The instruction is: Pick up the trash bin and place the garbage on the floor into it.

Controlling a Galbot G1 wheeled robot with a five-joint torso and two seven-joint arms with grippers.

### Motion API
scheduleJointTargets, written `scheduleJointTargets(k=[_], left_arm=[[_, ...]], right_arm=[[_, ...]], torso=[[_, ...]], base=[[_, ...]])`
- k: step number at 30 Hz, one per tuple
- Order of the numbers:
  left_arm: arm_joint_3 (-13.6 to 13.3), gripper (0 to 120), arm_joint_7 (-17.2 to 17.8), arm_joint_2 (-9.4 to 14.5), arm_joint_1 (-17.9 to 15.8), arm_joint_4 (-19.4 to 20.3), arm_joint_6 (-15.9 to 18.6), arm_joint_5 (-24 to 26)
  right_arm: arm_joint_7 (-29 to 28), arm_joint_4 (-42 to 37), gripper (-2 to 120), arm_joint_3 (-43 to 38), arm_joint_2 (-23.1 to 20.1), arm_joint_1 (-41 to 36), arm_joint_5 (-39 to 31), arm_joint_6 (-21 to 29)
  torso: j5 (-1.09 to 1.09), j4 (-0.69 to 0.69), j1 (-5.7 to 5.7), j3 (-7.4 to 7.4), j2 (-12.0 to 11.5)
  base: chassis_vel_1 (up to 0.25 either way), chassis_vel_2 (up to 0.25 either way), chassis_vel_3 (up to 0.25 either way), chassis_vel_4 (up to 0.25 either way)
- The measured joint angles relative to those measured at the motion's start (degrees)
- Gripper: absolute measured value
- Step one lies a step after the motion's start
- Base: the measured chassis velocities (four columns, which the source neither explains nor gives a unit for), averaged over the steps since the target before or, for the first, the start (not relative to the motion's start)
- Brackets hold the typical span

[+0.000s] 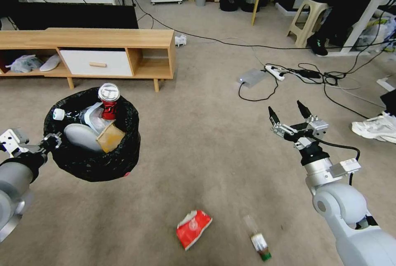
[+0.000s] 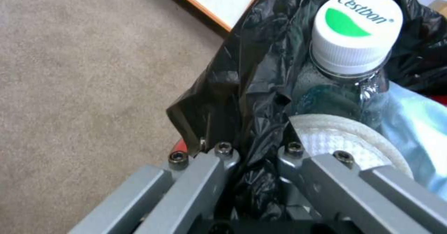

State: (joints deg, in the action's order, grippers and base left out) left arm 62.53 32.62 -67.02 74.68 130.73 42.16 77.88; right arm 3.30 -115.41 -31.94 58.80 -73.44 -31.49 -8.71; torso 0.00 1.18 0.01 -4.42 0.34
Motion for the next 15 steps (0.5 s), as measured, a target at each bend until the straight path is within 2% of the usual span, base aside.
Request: scheduleJointTargets(k=[8, 10, 12, 14, 15], left_arm=[[0.02, 3, -0.02, -0.09, 0.53, 0.44, -0.01, -0.09], [-0.03, 3, -0.02, -0.12, 0.56, 0.62, -0.02, -0.13], [-0.04, 3, -0.02, -0.12, 0.58, 0.66, -0.02, -0.13], [-0.08, 3, -0.02, -0.12, 0.72, 0.83, -0.02, -0.13], [-0.08, 3, -0.02, -0.12, 0.72, 0.83, -0.02, -0.13]], right_arm=[[-3.30, -0.98, 100, 0.19, -0.31, -1.68, 2.63, 3.63], [-4.89, -2.07, 100, 0.27, -0.46, -2.55, 3.53, 6.66], [-5.35, -2.34, 100, 0.30, -0.49, -2.73, 3.71, 7.58], [-7.76, -4.24, 100, 0.32, -0.81, -3.95, 4.16, 13.63], [-7.76, -4.24, 100, 0.32, -0.81, -3.95, 4.16, 13.63]], torso=[[0.00, 0.00, -0.01, 0.04, 0.01], [0.00, 0.01, -0.01, 0.04, 0.01], [0.00, 0.00, -0.01, 0.03, 0.01], [0.00, 0.00, -0.01, 0.02, 0.01], [0.00, 0.00, -0.01, 0.02, 0.01]], base=[[0.036, -0.032, -0.029, 0.033], [0.000, 0.000, 0.000, 0.000], [0.000, 0.000, 0.000, 0.000], [0.000, 0.000, 0.000, 0.000], [0.000, 0.000, 0.000, 0.000]])
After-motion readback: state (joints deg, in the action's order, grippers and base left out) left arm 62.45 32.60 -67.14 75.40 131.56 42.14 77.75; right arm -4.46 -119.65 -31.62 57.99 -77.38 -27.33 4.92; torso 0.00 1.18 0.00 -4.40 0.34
